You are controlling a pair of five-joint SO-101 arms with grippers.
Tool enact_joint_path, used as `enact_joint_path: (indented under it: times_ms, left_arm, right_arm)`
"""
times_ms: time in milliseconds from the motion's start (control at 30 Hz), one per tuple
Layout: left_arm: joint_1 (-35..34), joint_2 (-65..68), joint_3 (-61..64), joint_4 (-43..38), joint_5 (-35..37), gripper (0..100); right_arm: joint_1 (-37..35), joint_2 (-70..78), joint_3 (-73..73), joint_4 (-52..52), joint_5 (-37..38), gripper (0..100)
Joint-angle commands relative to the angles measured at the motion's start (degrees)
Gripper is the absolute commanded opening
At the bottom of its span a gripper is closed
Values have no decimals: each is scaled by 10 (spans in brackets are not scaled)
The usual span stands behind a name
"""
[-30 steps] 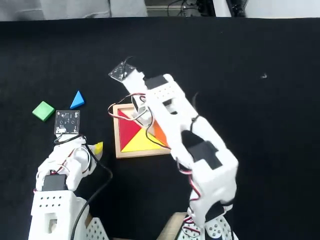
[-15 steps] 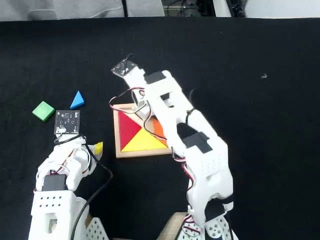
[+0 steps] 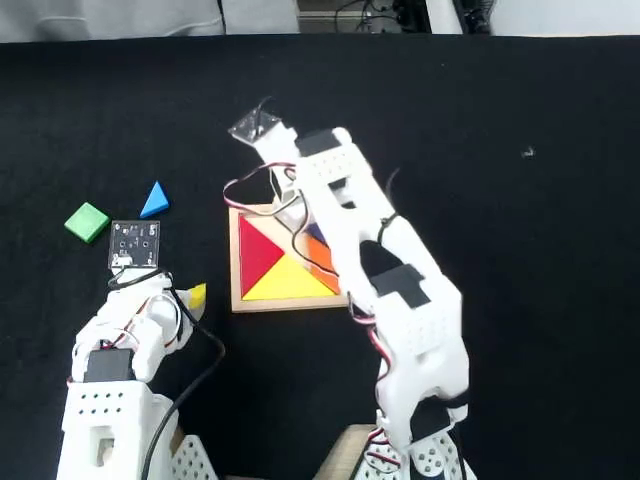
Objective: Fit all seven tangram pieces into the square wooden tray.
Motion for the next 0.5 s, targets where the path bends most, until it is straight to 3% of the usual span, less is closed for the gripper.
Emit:
enact_joint_path:
  times_ms: [0,200,467]
  left_arm:
    - [3,-4,-9,-7,-1,256]
    - [14,-4,-12,-6,-1,256]
    - [-7,-5,-55,55,-4,256]
  right_arm:
    - [4,-125,-36,56,-2,11]
    - [15,-327,56,82,0,11]
    - [106,-514,366,-70,-4,11]
